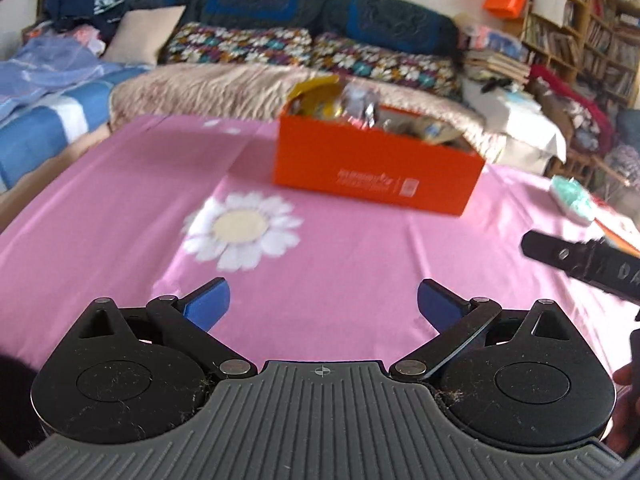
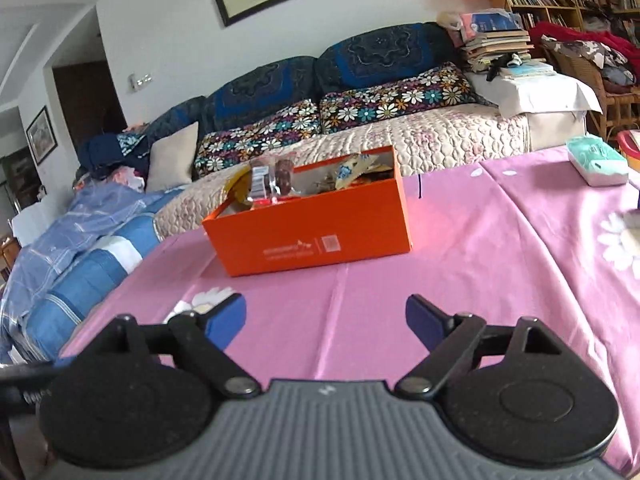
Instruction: Organize snacks
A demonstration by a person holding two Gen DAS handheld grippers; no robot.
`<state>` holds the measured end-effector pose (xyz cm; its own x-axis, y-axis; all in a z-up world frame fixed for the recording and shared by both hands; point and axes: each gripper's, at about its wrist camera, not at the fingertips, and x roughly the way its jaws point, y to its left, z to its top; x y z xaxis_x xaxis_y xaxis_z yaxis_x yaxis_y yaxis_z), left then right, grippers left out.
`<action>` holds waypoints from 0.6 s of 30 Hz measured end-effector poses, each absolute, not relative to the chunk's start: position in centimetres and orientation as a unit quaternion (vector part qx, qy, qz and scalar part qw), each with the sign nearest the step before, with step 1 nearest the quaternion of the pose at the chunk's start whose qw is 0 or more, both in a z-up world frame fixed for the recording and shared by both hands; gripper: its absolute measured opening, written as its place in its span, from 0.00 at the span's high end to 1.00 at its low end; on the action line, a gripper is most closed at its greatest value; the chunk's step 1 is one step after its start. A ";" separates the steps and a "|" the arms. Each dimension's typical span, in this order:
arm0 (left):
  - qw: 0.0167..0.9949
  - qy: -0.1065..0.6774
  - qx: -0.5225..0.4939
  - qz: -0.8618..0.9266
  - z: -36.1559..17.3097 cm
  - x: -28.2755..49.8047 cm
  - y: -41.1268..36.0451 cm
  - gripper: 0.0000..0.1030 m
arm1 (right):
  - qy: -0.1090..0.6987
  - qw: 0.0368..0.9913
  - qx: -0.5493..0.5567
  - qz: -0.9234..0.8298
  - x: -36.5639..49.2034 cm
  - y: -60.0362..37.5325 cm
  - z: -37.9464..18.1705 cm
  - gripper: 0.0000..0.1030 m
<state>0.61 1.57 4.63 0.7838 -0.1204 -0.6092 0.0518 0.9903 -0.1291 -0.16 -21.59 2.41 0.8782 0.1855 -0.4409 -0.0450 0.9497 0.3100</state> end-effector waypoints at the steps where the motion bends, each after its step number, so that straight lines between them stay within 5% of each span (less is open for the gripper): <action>1: 0.943 0.326 -0.049 -0.045 4.5 0.4 1.6 0.30 | 0.241 0.957 0.150 0.057 -0.4 -21.5 2.3 0.14; 18: 0.943 0.327 0.019 -0.067 4.8 0.2 -3.2 0.31 | 0.295 0.942 0.160 0.003 -2.5 -23.0 -0.6 0.13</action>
<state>0.19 -3.18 4.76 0.7777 -0.1144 -0.6181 0.1388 0.9903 -0.0087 -2.45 -23.00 -0.60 0.8262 0.0995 -0.5546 0.0896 0.9485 0.3037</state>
